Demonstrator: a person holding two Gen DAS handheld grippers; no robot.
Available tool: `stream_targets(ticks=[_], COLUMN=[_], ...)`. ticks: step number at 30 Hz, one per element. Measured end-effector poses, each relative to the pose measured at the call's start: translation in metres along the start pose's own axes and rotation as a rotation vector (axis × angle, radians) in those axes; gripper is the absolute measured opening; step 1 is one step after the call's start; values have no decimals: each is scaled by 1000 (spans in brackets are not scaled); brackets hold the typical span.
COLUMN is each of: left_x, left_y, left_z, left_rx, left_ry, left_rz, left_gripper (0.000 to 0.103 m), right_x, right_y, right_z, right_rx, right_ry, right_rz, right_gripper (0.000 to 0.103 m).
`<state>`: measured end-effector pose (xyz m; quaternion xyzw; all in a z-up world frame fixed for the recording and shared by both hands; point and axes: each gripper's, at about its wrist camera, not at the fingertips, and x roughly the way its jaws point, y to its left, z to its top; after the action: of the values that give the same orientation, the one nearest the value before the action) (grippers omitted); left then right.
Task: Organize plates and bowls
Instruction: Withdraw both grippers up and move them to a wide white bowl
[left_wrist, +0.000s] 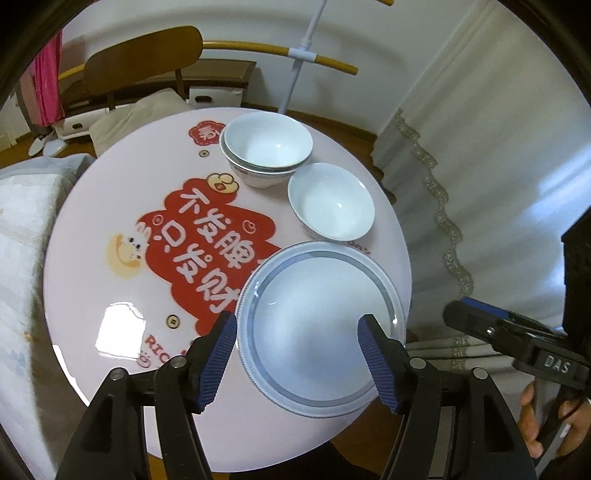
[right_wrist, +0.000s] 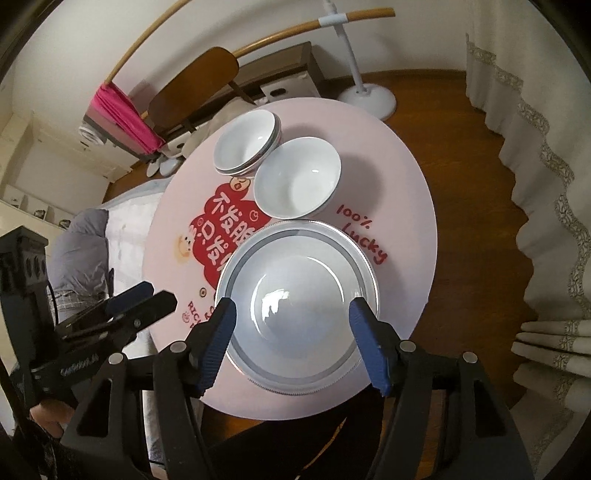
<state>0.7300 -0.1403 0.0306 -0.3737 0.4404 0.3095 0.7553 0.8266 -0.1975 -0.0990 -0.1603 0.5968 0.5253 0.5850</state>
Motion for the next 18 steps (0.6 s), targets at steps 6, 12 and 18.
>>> stream_targets(ticks=[6,12,18], left_x=[13,36,59], left_y=[9,16,20], left_z=[22,34,48], left_rx=[3,-10,-66], left_ry=[-2,30,51], left_rz=[-33,-28,-14], left_gripper=[64,64,63], right_x=[9,24,46], right_y=[7,4,1], right_z=[19,33,53], right_rx=[-23,-1,-28], right_ry=[8,17,65], right_rz=[-36,-43,-34], right_gripper=[65,65,65])
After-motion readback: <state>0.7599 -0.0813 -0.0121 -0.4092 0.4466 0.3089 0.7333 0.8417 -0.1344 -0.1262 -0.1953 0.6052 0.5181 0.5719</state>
